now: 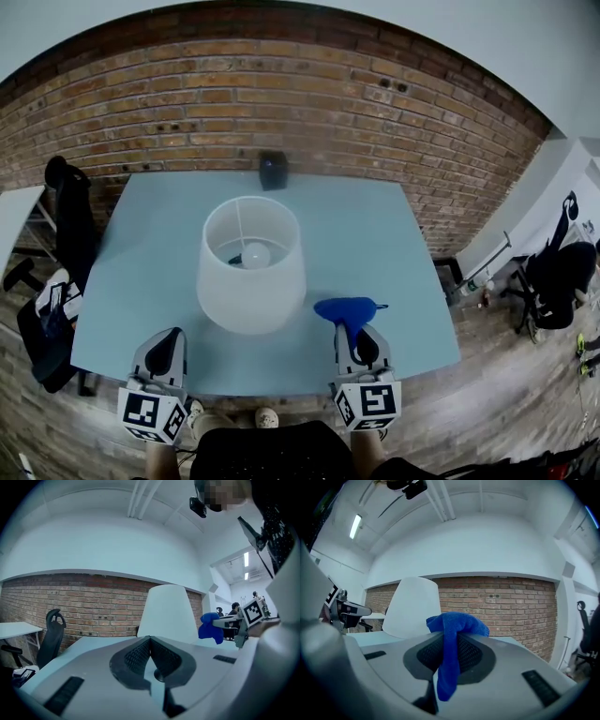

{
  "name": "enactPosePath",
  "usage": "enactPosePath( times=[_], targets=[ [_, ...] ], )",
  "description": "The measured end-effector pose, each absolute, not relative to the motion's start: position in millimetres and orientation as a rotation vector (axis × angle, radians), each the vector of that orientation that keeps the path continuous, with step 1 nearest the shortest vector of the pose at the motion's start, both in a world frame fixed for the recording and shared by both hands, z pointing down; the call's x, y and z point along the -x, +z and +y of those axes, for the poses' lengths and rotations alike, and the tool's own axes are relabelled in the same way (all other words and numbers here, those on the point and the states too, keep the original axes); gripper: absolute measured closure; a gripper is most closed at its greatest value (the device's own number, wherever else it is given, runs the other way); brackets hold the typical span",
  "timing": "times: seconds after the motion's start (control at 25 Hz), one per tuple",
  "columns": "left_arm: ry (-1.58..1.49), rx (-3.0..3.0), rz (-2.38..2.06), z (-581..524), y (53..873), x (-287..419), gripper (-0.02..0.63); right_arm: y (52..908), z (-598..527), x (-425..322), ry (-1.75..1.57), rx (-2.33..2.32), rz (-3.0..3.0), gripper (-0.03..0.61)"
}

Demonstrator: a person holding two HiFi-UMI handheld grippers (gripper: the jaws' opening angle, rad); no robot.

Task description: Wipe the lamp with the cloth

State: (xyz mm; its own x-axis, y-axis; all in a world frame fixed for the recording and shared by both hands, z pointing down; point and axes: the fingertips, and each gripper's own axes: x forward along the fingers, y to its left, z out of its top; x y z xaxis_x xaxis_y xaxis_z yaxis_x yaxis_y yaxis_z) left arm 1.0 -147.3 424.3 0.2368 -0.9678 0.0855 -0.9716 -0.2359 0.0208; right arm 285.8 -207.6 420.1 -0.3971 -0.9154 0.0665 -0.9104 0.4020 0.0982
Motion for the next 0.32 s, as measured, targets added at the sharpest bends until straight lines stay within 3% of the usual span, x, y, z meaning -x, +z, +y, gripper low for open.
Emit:
enactPosePath(
  times=[0.32],
  targets=[
    [0.157, -2.414, -1.937, -145.7, 428.1, 5.5, 0.604, 426.6, -213.0, -281.1, -0.054, -1.653, -2.529, 0.518]
  ],
)
